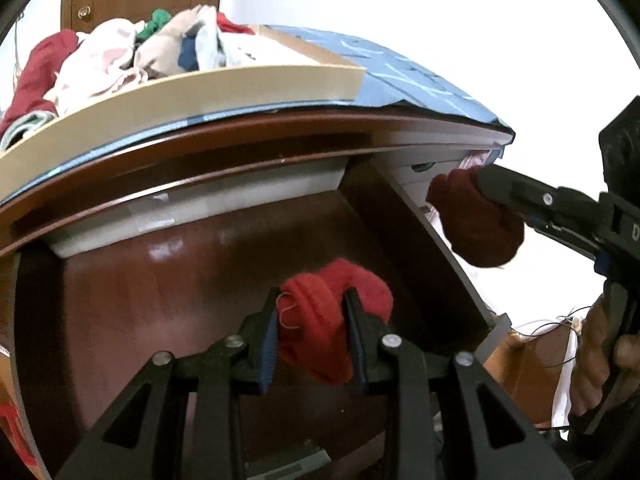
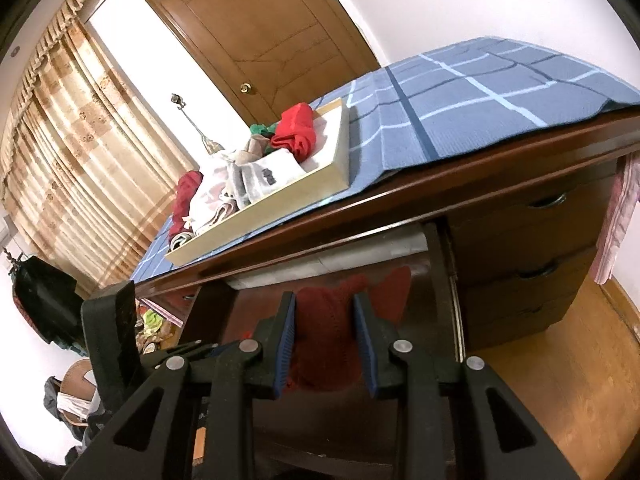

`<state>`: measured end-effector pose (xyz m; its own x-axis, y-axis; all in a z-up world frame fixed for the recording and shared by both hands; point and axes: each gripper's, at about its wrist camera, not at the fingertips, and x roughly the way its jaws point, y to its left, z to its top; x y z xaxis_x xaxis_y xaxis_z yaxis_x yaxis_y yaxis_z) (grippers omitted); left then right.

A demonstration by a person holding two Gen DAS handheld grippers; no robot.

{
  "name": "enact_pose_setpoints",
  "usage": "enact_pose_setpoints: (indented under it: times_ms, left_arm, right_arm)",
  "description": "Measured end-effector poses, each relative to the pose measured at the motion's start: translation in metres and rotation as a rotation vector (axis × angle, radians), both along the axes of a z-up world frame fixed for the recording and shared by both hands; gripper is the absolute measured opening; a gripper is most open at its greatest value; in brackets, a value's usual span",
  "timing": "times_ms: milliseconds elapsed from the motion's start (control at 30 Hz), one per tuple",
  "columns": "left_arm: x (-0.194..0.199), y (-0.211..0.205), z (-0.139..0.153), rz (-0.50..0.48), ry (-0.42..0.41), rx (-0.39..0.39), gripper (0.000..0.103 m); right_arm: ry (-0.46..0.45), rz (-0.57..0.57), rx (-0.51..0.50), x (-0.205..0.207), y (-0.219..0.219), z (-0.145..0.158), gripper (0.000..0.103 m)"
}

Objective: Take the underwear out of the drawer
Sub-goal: 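Grasp the red garment with the left gripper while the right gripper grasps the dark red garment and lifts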

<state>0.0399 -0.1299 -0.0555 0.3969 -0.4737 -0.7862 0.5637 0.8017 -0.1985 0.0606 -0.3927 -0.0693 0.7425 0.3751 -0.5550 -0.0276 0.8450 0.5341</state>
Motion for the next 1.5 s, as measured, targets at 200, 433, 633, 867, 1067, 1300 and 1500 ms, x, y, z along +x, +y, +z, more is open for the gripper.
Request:
enact_pose_setpoints:
  times_ms: [200,433,633,867,1067,1300,1500]
  left_arm:
    - [-0.006,0.016,0.02,0.022,-0.046,-0.046,0.028]
    - [-0.007,0.027,0.047,0.049,-0.127,-0.079,0.029]
    - [-0.004,0.032,0.064,0.066,-0.171,-0.101,0.029]
    - [0.003,0.031,0.076,0.084,-0.216,-0.107,0.028]
    - [0.009,0.029,0.086,0.091,-0.257,-0.099,0.029]
    - [0.019,0.027,0.095,0.088,-0.28,-0.104,0.029]
    - [0.026,0.025,0.105,0.088,-0.302,-0.117,0.029]
  right_arm:
    - [-0.021,0.006,-0.019,-0.002,0.009,0.009,0.032]
    - [-0.06,0.012,-0.029,0.001,0.018,0.023,0.032]
    - [-0.101,0.02,-0.024,0.007,0.026,0.037,0.032]
    - [-0.151,0.027,-0.047,0.014,0.038,0.052,0.032]
    - [-0.19,0.032,-0.052,0.021,0.045,0.065,0.032]
    - [-0.223,0.028,-0.067,0.031,0.05,0.078,0.032]
    - [-0.238,0.024,-0.075,0.037,0.051,0.085,0.032]
